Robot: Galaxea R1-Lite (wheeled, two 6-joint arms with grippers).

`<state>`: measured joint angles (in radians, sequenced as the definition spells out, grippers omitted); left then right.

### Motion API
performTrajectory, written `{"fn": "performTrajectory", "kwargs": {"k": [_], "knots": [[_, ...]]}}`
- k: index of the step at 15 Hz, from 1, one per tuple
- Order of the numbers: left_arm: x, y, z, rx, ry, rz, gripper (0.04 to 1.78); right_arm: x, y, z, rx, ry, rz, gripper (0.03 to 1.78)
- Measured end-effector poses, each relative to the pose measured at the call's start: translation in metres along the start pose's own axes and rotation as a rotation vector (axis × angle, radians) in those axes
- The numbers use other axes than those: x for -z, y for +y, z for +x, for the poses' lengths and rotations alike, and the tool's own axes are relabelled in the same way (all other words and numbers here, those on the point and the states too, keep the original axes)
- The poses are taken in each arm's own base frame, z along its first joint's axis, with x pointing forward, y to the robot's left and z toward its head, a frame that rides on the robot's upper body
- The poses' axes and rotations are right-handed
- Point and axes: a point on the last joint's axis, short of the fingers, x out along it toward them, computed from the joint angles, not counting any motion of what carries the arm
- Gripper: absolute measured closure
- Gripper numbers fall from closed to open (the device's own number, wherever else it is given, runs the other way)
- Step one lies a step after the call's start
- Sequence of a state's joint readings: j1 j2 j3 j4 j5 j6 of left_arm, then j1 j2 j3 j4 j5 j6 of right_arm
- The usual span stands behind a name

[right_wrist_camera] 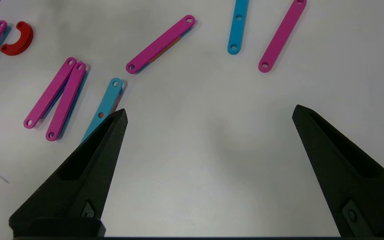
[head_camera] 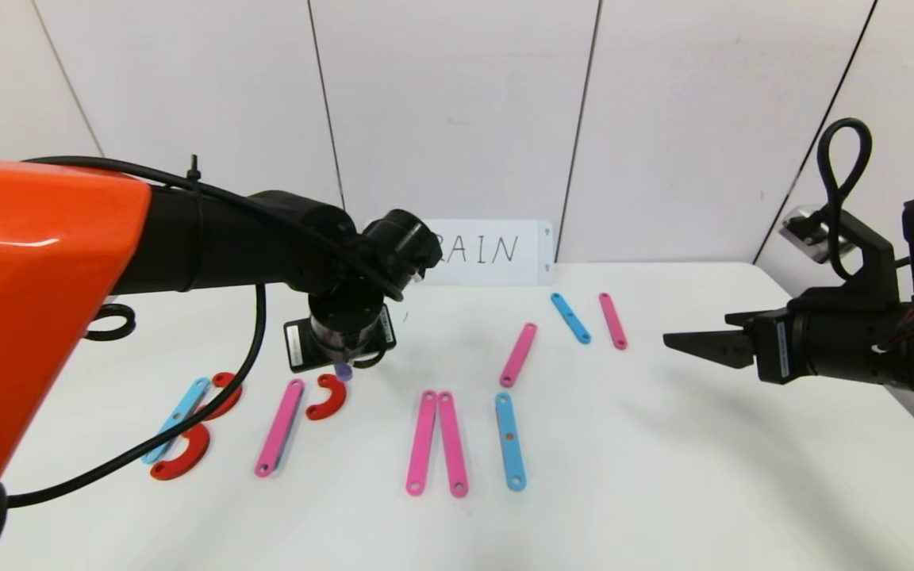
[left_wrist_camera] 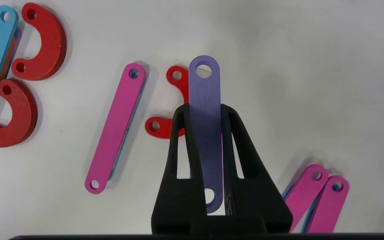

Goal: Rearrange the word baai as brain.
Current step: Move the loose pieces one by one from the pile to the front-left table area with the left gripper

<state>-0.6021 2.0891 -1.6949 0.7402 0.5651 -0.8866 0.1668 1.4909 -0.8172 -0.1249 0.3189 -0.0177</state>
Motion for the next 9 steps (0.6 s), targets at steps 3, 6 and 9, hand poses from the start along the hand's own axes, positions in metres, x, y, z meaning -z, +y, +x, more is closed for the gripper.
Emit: {"fn": "performTrajectory", "kwargs": {"k": [3,6,9], "knots": [[0.018,0.017,-0.009,0.029,0.004,0.009,1.63,0.001,-0.001,0.004,-0.002,0.012,0.005,0.08],[0.035,0.03,-0.013,0.055,0.002,0.01,1.63,0.002,-0.003,0.009,-0.006,0.026,0.008,0.08],[0.052,0.039,-0.01,0.038,0.026,0.021,1.63,0.003,-0.003,0.013,-0.007,0.036,0.009,0.08]]}}
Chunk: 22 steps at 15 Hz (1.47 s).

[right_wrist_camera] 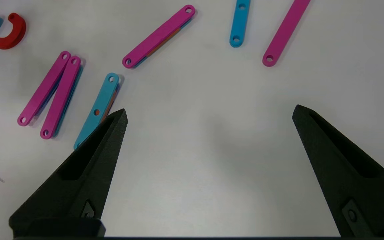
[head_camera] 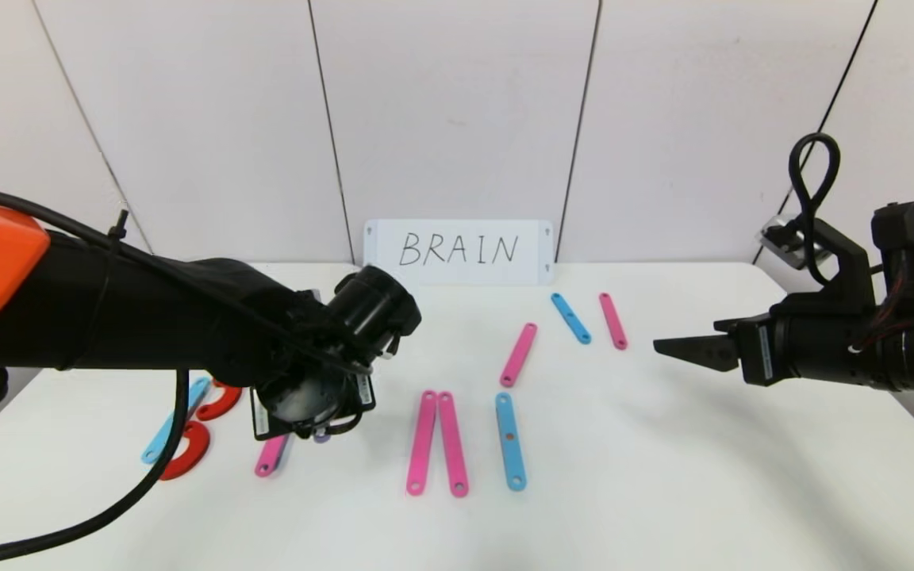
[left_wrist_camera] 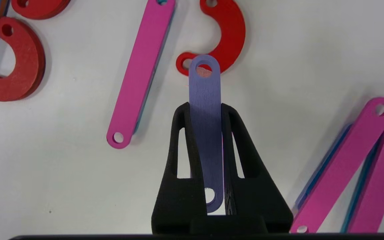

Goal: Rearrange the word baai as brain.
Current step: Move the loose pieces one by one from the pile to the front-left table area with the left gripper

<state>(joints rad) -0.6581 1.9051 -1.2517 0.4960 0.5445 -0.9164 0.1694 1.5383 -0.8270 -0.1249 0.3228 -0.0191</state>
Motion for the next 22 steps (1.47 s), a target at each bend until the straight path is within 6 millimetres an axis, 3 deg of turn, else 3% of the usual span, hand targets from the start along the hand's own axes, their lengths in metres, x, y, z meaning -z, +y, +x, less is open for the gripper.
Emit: {"fn": "performTrajectory", "kwargs": {"k": [4,8,22], "knots": [[0.024,0.006,0.004,0.007,0.012,0.022,1.63,0.0,-0.001,0.003,0.0,0.007,0.001,0.08],[0.036,0.01,0.012,-0.003,0.022,0.036,1.63,0.001,-0.001,0.003,0.0,0.009,0.001,0.08],[0.029,0.017,0.031,-0.061,0.047,0.028,1.63,0.001,-0.001,0.004,0.001,0.011,0.0,0.08]]}}
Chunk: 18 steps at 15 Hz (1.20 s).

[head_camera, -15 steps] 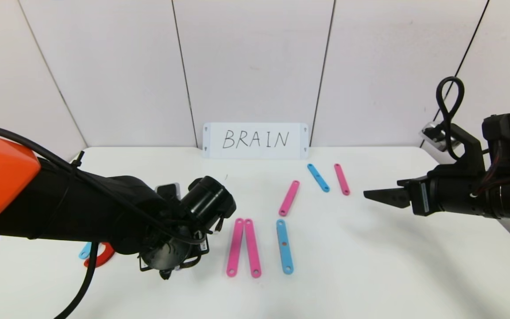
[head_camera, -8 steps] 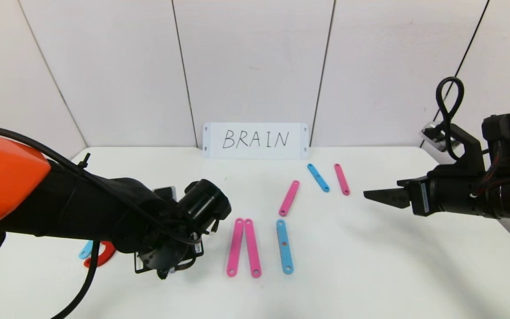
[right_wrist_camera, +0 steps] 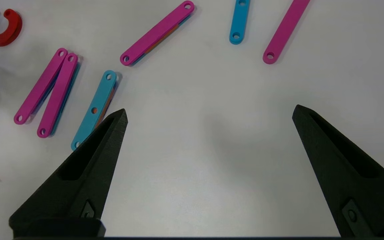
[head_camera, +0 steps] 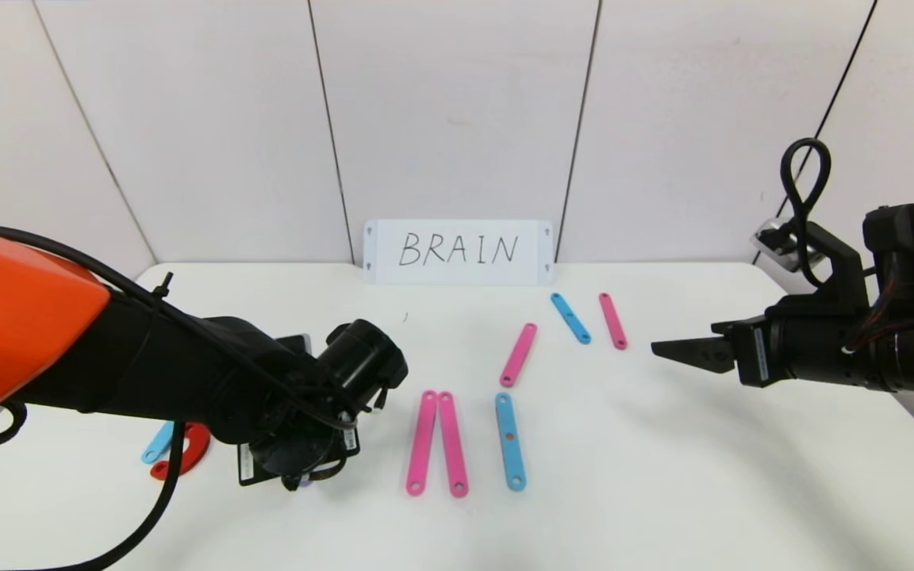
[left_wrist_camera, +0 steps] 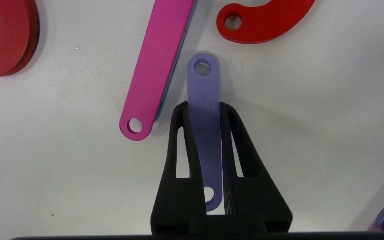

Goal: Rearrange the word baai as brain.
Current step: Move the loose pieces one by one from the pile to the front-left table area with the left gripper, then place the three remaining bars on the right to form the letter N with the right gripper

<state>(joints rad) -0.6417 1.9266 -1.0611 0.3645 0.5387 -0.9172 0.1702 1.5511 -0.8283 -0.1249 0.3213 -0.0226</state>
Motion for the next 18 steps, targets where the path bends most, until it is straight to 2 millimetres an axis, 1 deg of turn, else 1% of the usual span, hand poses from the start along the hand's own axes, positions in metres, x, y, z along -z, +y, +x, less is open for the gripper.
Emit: {"fn": "performTrajectory", "kwargs": {"k": [9,11,13,15,17,18], "knots": [[-0.0034,-0.0032,0.0021,0.012,0.009,0.001,1.63,0.0,0.0001,-0.001,0.0,-0.002,0.0,0.08],[-0.0035,-0.0032,0.0021,0.011,0.009,0.0,1.6,0.0,0.0002,-0.0009,0.0,-0.002,0.0,0.08],[-0.0034,-0.0033,0.002,0.012,0.009,0.001,1.49,0.0,0.0003,-0.0009,0.0,-0.002,-0.001,0.08],[-0.0036,-0.0035,0.0017,0.013,0.008,0.0,1.31,0.0,0.0003,-0.0009,0.0,-0.002,-0.001,0.08],[-0.0037,-0.0039,0.0013,0.015,0.007,0.001,1.02,0.0,0.0002,-0.001,0.0,-0.002,0.0,0.08],[-0.0045,-0.0044,0.0009,0.018,0.005,-0.001,0.82,0.0,0.0002,-0.001,0.0,-0.002,0.0,0.08]]}}
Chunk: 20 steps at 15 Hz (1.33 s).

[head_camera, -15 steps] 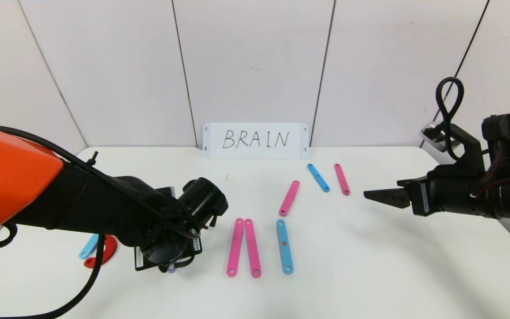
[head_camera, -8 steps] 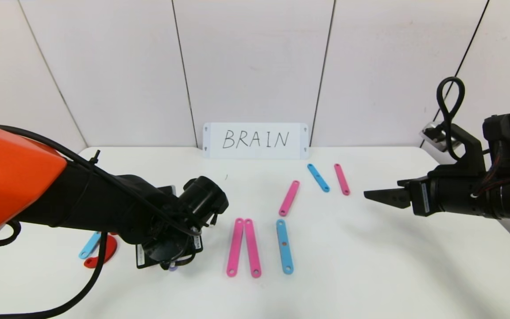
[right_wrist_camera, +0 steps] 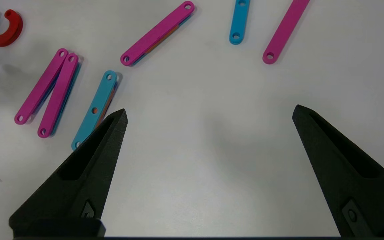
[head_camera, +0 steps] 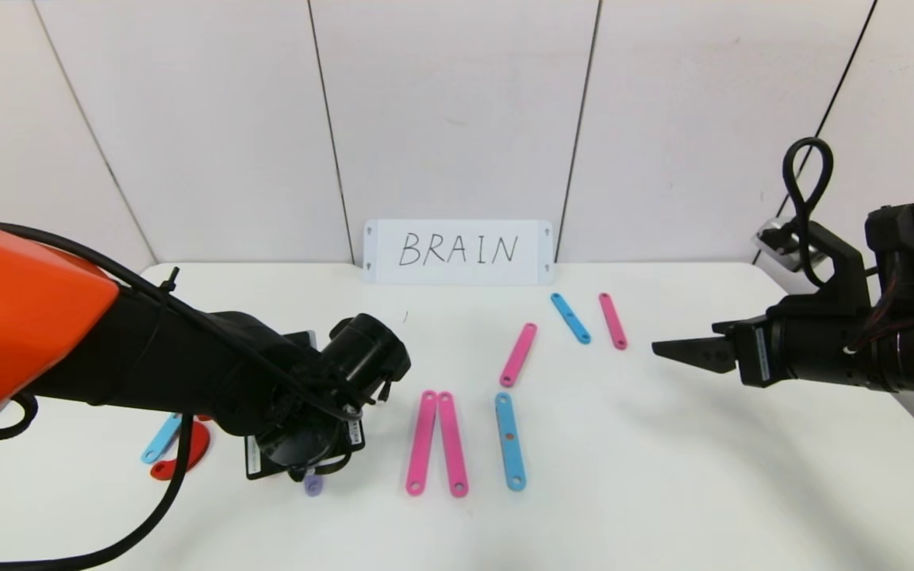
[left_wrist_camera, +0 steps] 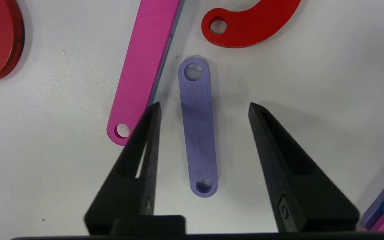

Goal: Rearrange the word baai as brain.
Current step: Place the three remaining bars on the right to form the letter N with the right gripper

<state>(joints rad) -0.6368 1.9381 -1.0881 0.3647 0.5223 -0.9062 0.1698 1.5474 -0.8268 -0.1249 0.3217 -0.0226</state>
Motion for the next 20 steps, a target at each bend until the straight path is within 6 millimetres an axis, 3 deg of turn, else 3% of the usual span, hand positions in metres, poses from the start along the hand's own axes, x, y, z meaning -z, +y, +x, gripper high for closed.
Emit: {"fn": "performTrajectory", "kwargs": {"k": [3,6,14,20], "knots": [[-0.004,-0.003,-0.004,0.014,-0.01,-0.008,0.36,0.0,0.0,0.0,-0.001,0.0,0.0,0.08],[-0.006,-0.004,-0.007,0.026,-0.018,-0.005,0.11,0.0,0.001,0.0,-0.002,0.001,-0.002,0.08],[-0.017,0.002,-0.021,0.08,-0.043,0.064,0.09,0.0,0.001,0.0,0.001,0.0,-0.003,0.08],[-0.059,0.041,-0.065,0.453,-0.032,0.235,0.09,-0.001,0.001,0.0,0.001,-0.001,-0.003,0.08]]}}
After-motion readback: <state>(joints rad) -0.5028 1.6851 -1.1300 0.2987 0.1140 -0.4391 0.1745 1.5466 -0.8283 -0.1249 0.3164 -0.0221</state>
